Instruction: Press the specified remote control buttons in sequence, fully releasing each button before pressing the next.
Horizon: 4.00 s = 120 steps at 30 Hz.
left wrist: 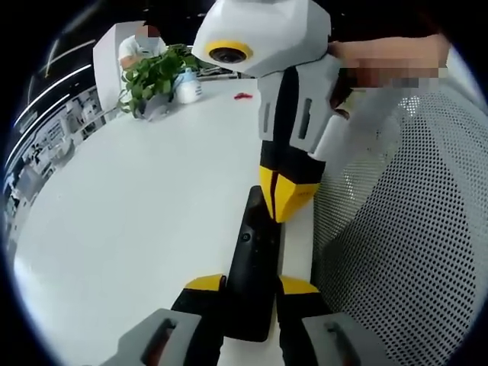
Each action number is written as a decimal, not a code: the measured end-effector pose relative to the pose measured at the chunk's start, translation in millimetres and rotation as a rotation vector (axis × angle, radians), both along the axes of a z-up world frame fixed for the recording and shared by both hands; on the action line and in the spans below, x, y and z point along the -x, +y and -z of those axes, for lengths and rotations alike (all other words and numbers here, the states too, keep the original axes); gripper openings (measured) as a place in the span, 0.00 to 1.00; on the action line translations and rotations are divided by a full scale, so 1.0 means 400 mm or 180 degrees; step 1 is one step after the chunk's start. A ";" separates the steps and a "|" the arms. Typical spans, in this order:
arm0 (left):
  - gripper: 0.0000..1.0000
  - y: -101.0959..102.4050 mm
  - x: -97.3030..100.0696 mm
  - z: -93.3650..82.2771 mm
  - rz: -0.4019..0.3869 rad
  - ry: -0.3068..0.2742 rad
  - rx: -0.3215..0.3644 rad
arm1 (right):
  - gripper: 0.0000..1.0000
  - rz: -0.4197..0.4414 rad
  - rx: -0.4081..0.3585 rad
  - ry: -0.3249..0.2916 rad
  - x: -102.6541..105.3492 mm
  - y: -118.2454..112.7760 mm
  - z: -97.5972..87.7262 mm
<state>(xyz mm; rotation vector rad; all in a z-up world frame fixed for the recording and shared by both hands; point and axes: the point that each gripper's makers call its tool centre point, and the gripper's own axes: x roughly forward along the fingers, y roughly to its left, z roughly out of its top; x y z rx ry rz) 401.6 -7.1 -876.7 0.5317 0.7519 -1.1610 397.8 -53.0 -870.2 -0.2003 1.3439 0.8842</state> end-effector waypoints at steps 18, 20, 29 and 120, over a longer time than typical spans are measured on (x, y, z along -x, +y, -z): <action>0.25 0.001 0.009 0.000 -0.0262 0.0083 -0.0252 | 0.00 -0.0016 0.0233 0.0318 -0.009 -0.003 0.008; 0.26 0.004 0.011 0.000 -0.0312 0.0059 -0.0222 | 0.00 0.0001 0.0221 0.0247 -0.008 -0.005 0.008; 0.26 0.004 0.011 -0.001 -0.0328 0.0059 -0.0168 | 0.00 0.0004 0.0227 0.0266 -0.010 -0.008 0.005; 0.26 -0.001 0.007 0.000 -0.0265 0.0063 -0.0101 | 0.00 -0.0979 0.0085 -0.0625 -0.040 0.011 0.005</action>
